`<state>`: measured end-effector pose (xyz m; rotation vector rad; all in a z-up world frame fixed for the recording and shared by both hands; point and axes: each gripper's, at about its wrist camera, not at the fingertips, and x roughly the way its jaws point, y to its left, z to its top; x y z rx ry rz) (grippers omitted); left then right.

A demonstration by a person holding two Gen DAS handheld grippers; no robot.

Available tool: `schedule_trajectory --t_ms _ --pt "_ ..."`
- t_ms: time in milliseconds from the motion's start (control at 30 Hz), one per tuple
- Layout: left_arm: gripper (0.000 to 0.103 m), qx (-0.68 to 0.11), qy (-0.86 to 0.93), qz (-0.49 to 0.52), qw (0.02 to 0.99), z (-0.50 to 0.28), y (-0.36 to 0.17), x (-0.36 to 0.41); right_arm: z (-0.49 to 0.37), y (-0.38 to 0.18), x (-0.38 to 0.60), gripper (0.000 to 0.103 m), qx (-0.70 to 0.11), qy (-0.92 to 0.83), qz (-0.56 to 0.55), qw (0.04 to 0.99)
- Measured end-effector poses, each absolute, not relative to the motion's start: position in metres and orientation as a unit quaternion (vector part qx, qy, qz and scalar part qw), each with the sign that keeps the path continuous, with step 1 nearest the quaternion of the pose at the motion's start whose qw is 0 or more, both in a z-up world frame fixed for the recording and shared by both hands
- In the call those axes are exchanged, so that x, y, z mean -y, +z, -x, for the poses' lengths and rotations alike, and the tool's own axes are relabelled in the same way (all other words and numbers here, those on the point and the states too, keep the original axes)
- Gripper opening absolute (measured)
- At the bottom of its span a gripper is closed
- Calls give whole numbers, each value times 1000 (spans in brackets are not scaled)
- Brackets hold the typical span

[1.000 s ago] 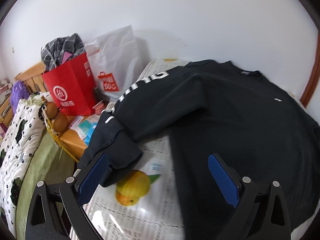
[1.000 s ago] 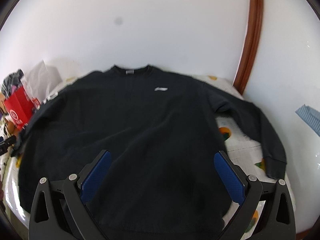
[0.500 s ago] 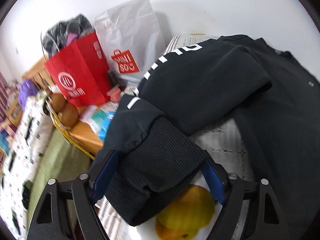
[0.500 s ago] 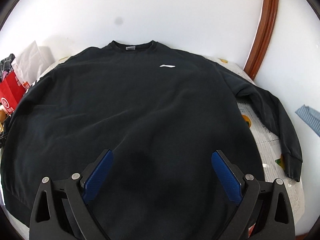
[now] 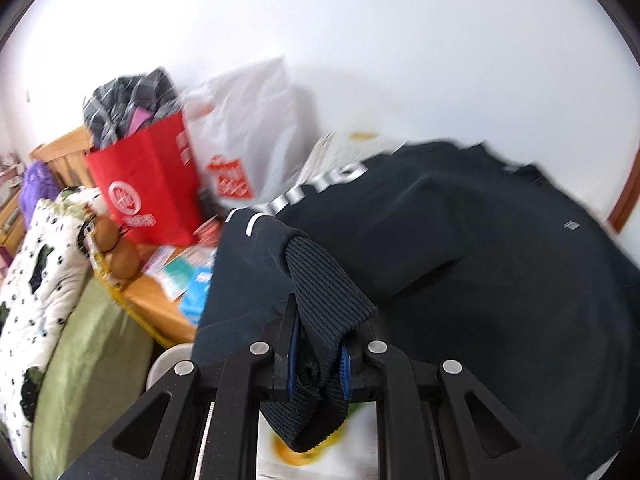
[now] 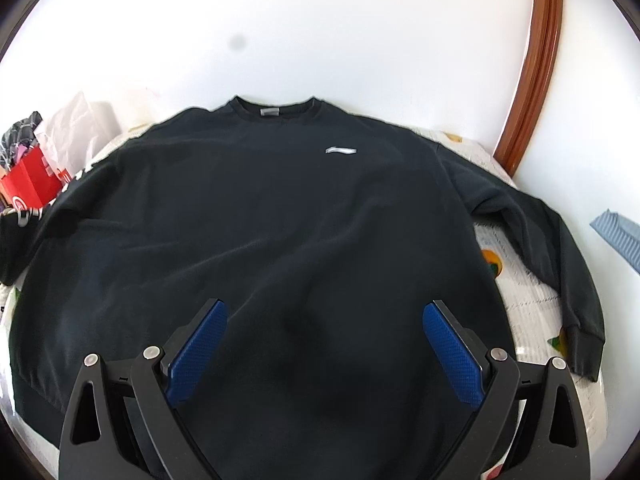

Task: Fold small clothes
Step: 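Grasp the lettered sleeve cuff with the left tool and fold it across the body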

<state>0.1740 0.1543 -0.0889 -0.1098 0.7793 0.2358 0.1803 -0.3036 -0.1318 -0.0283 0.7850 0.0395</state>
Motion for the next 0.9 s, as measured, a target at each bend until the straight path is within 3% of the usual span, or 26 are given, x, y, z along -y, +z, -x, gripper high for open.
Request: schedule_trajectory --t_ms 467,900 --pt "15 -349 -1 38 936 -218 -35 -16 -155 -96 379 96 -338 0 -8 941" --pt "15 -371 -125 32 920 -275 -50 109 -150 -111 439 94 -333 -38 -12 942"
